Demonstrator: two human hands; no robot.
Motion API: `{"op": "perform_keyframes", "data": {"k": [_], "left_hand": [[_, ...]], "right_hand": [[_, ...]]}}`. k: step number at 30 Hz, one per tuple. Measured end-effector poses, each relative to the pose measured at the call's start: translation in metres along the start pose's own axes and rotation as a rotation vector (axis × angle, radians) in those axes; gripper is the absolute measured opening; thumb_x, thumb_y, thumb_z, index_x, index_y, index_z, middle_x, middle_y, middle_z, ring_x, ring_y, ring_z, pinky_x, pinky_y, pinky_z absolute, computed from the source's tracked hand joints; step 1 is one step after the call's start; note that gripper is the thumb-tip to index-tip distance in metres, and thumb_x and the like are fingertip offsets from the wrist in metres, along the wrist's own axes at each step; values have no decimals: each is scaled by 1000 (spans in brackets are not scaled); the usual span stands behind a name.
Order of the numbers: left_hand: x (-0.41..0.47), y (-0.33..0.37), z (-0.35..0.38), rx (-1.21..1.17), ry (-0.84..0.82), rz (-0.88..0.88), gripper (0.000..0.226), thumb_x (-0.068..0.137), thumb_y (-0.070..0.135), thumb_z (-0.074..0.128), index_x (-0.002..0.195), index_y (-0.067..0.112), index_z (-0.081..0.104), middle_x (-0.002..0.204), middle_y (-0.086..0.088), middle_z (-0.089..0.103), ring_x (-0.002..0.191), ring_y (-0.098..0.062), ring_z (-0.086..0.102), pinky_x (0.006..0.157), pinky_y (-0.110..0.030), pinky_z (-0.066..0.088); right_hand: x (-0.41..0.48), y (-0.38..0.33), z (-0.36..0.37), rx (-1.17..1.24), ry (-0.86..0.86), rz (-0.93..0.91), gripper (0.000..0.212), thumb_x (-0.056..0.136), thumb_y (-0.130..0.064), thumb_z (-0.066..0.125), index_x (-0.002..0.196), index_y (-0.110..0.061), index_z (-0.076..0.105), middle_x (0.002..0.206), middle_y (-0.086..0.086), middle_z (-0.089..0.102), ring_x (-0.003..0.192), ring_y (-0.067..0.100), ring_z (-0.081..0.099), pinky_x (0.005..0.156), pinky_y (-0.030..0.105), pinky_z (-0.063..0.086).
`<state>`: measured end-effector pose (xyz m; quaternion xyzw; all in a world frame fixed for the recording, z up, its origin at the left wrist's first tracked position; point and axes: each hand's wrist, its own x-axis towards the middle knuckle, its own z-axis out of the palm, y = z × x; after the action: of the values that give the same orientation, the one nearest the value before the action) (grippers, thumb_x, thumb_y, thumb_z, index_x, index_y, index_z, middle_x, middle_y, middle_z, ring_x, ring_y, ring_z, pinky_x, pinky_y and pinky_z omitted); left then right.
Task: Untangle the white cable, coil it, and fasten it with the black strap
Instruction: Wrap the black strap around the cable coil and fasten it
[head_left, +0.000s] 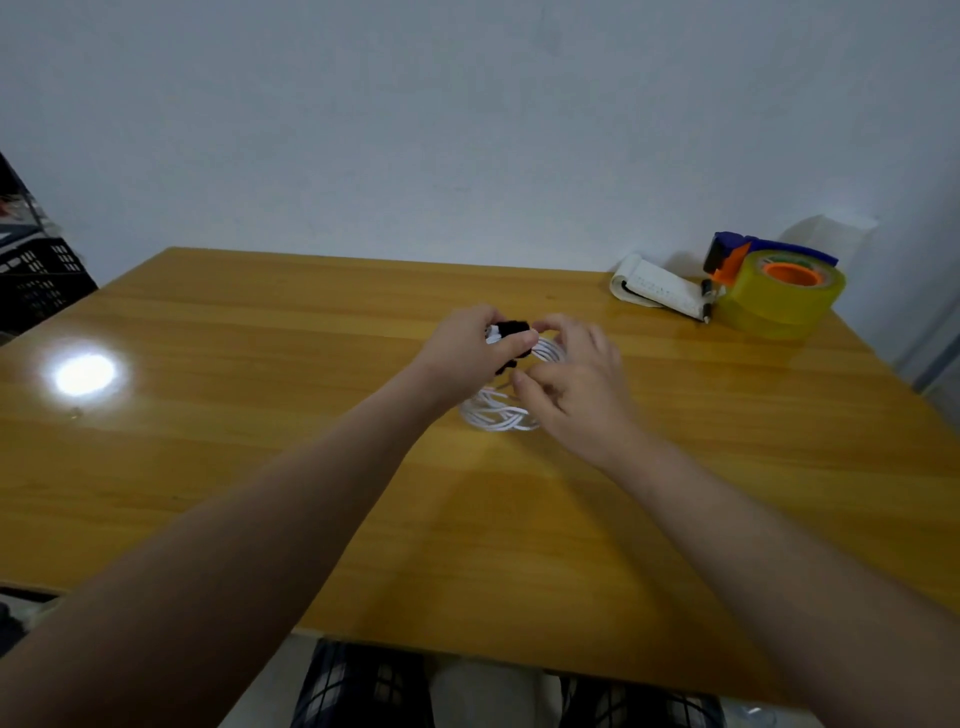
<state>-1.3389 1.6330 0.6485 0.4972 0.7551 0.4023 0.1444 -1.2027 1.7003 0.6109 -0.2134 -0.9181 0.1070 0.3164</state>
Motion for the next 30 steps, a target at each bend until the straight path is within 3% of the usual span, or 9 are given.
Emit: {"op": "perform_keyframes", "data": {"k": [3,7,10,15,18,21,24,28,30], "left_hand": [[0,2,2,-18,19,-59,43,89,42,61,105,2,59,82,-7,58,73,-20,53,62,-33,41],[1,2,0,-127,-17,-156,45,89,44,60,100,0,59,64,-5,53,52,-13,44,48,-25,31],[0,1,-3,-201,-31,-176,45,90,44,60,94,0,61,53,-2,49,43,-10,40,43,-20,30],[-1,-2,-3,-290,-22,-217,53,91,43,58,91,-10,63,51,-3,43,38,-5,38,38,-13,28],[-1,-6,-3,-322,-31,-265,58,90,45,59,90,-13,64,53,-5,42,32,-3,36,34,-11,26],[-4,-9,-3,-350,-57,-296,48,90,46,58,74,1,60,53,-4,42,32,-3,35,34,-12,25],[-5,-13,-3,-351,-75,-319,46,88,49,59,73,6,56,54,-4,45,41,-10,38,41,-20,26],[-4,-31,-15,-351,25,-369,41,91,44,58,72,7,53,56,-4,46,45,-13,39,40,-17,27],[-5,-36,-17,-273,13,-310,31,93,37,57,79,9,50,57,-4,48,43,-12,37,36,-16,27]], "right_hand": [[1,-3,4,-89,35,171,48,89,-51,46,67,-19,74,132,5,54,124,27,38,93,39,25],[6,-4,3,-142,-91,290,37,83,-59,55,93,-28,73,145,0,41,135,19,27,104,39,19],[10,-5,2,6,-124,335,40,80,-58,61,107,-30,70,150,2,35,138,22,25,107,43,21],[9,-10,6,186,220,246,29,73,-34,77,93,-16,66,126,3,52,120,22,47,93,36,29],[9,-12,15,97,196,168,22,75,-31,75,90,-16,68,117,5,55,111,24,49,87,33,27],[11,-9,16,128,178,113,13,76,-26,73,83,-17,67,107,4,53,106,22,45,85,29,21],[12,-9,12,117,105,9,11,79,-24,66,83,-15,62,102,-1,47,103,17,38,81,25,16],[7,-16,-6,319,-7,-155,9,86,-20,53,87,-11,53,98,-1,49,95,15,43,83,32,35],[8,-21,-13,463,-61,-124,2,90,-16,48,89,-14,48,88,7,56,80,19,50,72,35,42]]}}
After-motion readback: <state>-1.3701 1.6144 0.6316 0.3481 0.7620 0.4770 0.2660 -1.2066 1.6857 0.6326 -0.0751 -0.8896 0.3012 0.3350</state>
